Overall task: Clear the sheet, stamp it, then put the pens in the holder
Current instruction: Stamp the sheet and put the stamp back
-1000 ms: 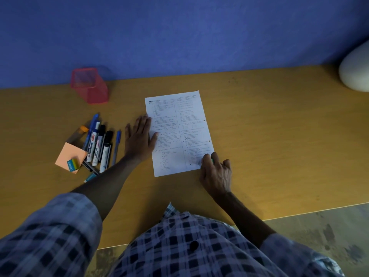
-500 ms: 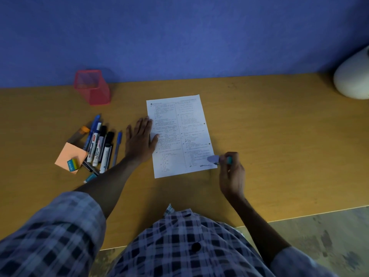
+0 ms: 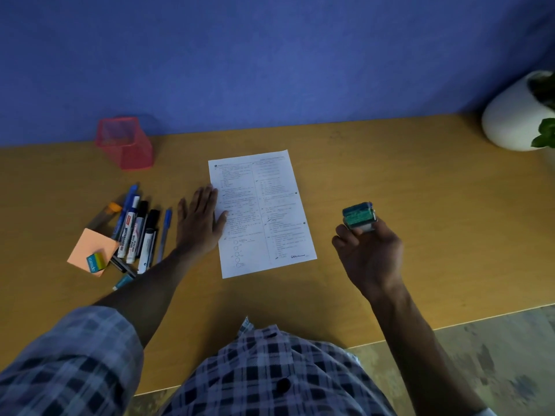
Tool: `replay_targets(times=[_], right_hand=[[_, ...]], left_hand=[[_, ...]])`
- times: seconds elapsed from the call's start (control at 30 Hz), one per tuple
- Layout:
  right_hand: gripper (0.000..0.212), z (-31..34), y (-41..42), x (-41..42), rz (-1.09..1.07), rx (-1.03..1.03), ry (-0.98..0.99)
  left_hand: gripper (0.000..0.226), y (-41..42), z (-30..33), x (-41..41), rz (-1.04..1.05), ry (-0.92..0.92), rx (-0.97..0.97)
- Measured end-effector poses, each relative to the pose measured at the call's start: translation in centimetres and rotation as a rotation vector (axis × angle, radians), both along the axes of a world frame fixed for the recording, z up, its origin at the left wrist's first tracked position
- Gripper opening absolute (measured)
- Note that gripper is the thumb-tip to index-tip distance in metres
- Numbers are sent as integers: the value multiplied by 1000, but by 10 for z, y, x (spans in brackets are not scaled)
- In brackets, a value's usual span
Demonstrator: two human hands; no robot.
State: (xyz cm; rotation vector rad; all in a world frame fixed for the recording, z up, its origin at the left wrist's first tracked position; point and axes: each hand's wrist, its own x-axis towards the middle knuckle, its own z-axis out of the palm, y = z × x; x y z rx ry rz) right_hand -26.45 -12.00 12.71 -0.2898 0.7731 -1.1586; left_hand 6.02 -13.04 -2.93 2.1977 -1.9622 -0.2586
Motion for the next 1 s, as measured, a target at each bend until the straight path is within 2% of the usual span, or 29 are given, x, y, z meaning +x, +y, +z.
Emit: replay_targets(times=[0.07,0.23,0.53,0.63,0.73,0.93,1.0], right_hand=[[4,15,-1,4,31,-49,-74],[9,43,-1,11,119,-135,-212],[13,55,-3,13,139,-168,-234],[25,48,-7,8,100,-136,-174],[37,41,-17,8,13,-156,15],[28,20,-42,-1,-66,-478,696],[21,10,-52,-6,-66,-544,843]], left_hand=[[67,0,0,0,0,-7,-5],[67,0,2,-1,-3,-11,-2],[70,0,3,-1,-9,-22,-3],[69,0,4,-2,-3,-33,1],[68,-1,6,-4,2,-23,1],[67,0,6,-3,1,-31,6],[67,0,5,-3,5,-38,10]])
